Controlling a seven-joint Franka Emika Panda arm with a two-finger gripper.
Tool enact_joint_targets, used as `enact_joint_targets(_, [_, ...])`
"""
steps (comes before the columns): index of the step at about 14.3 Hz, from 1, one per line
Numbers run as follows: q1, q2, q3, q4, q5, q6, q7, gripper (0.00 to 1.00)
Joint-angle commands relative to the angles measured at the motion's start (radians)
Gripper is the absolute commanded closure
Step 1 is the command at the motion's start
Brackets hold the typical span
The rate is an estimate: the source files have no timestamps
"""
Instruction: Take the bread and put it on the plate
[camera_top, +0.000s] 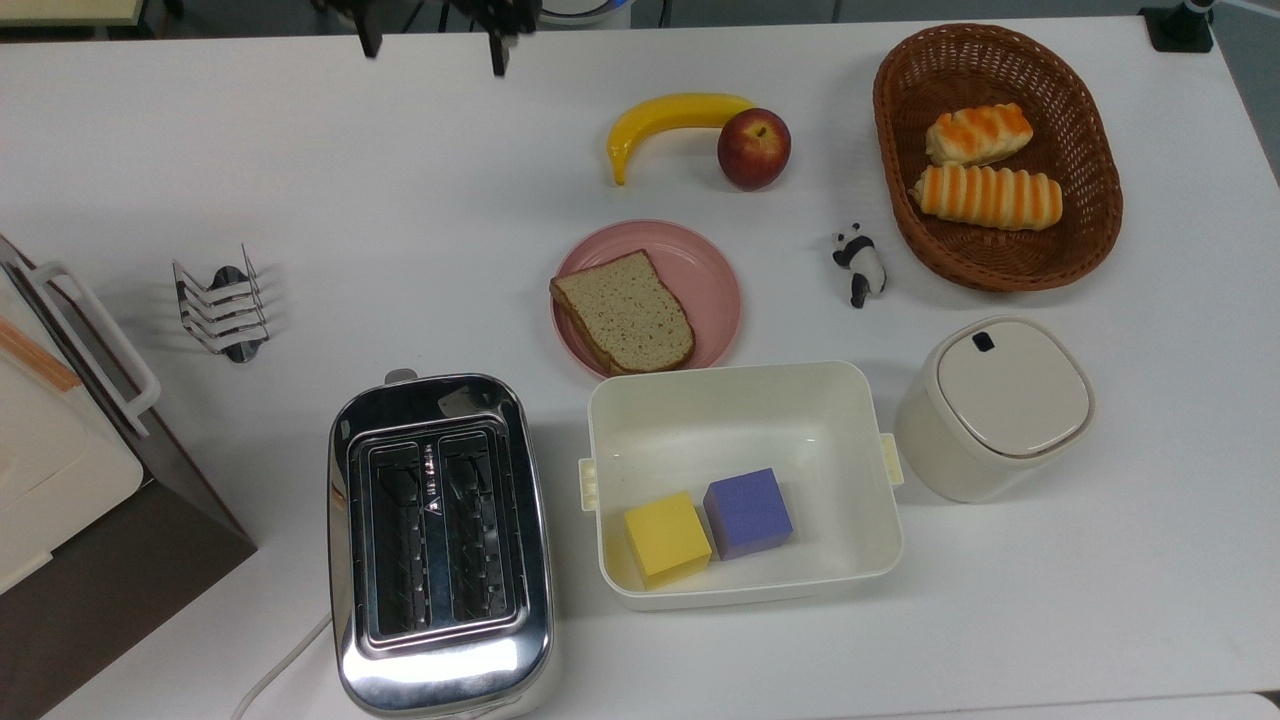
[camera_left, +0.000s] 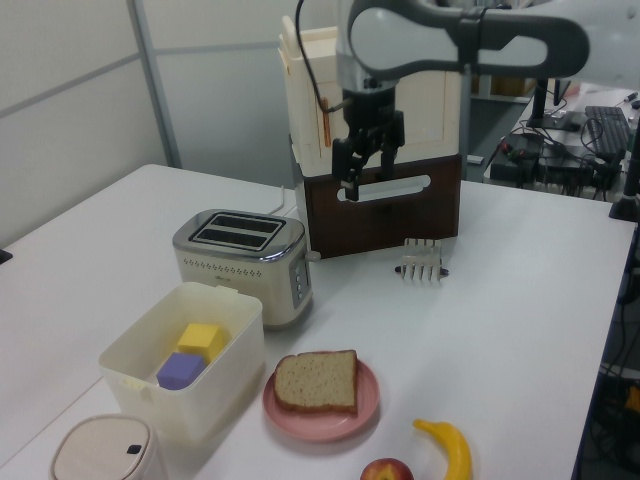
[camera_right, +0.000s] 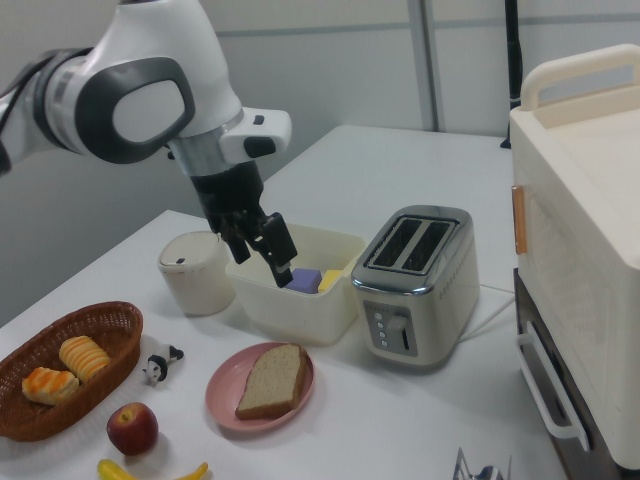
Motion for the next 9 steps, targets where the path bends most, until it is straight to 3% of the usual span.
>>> enact_joint_targets(1, [0.016, -0.049, 0.003, -0.077, 0.018, 0.013, 0.015, 0.0])
enact_joint_targets(4, [0.017, -0.043, 0.01, -0.079, 0.014, 0.008, -0.067, 0.0])
enact_joint_targets(9, [0.017, -0.038, 0.011, -0.077, 0.014, -0.009, -0.074, 0.0])
